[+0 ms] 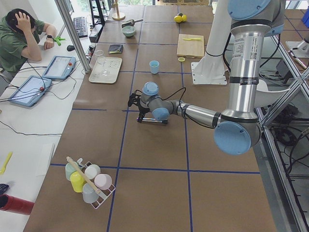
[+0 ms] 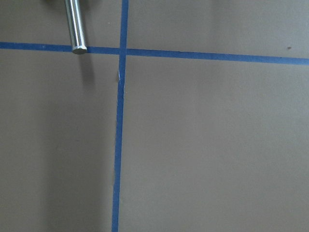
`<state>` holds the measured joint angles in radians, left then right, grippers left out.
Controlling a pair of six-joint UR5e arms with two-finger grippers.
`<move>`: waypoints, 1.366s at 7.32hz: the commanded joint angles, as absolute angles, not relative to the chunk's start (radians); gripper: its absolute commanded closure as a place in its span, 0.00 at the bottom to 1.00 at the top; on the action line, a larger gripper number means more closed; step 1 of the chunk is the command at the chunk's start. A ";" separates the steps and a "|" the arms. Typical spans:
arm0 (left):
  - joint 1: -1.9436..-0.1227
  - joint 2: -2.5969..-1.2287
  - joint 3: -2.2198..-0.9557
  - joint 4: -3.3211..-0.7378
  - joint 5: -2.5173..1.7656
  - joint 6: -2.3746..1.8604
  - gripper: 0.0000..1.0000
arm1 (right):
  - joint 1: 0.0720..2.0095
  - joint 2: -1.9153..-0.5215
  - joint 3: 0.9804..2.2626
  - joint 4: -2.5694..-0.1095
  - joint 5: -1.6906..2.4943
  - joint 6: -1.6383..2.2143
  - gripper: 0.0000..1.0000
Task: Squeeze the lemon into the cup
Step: 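Reach the left gripper to the steel muddler and grasp it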
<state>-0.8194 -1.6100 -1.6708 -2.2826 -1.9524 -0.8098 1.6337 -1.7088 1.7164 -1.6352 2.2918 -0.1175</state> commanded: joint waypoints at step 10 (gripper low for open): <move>-0.765 -1.631 -1.641 -2.283 -1.931 -0.862 1.00 | 1.634 -1.704 1.715 -1.635 2.289 -0.117 0.00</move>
